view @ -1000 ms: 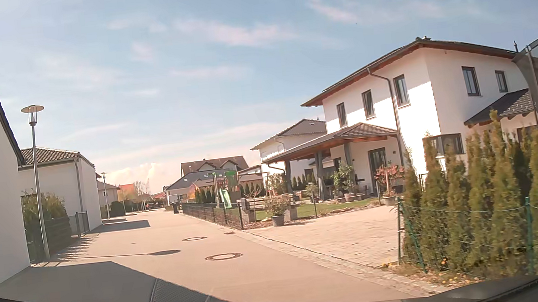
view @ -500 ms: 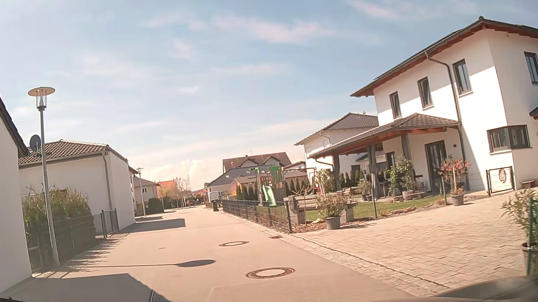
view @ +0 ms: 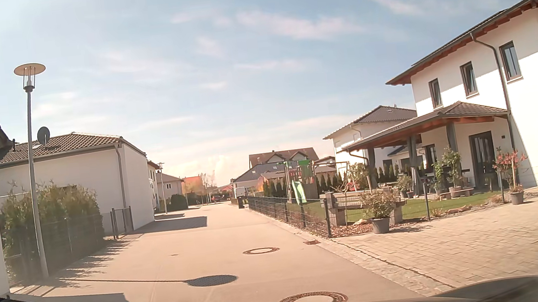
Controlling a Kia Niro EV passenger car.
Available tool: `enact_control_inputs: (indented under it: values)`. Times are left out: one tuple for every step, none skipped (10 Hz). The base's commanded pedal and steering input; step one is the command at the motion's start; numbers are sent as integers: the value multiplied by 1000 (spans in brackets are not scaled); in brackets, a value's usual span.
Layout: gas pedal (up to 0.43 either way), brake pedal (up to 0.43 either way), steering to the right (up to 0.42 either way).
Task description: Follow the waypoints while adhering to traffic rules and regulations
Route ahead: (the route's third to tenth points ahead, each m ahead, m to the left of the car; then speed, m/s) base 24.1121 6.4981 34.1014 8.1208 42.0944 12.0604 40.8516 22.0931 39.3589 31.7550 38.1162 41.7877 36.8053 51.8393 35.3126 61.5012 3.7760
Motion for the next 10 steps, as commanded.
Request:
enact_control_inputs:
  values:
    - [0, 43, -145]
    - [0, 91, -146]
    - [0, 134, -145]
    - [0, 152, -146]
    - [0, 165, -147]
    - [0, 171, -147]
    - [0, 177, -147]
    - [0, 183, -147]
    - [0, 189, -147]
    - [0, 201, -144]
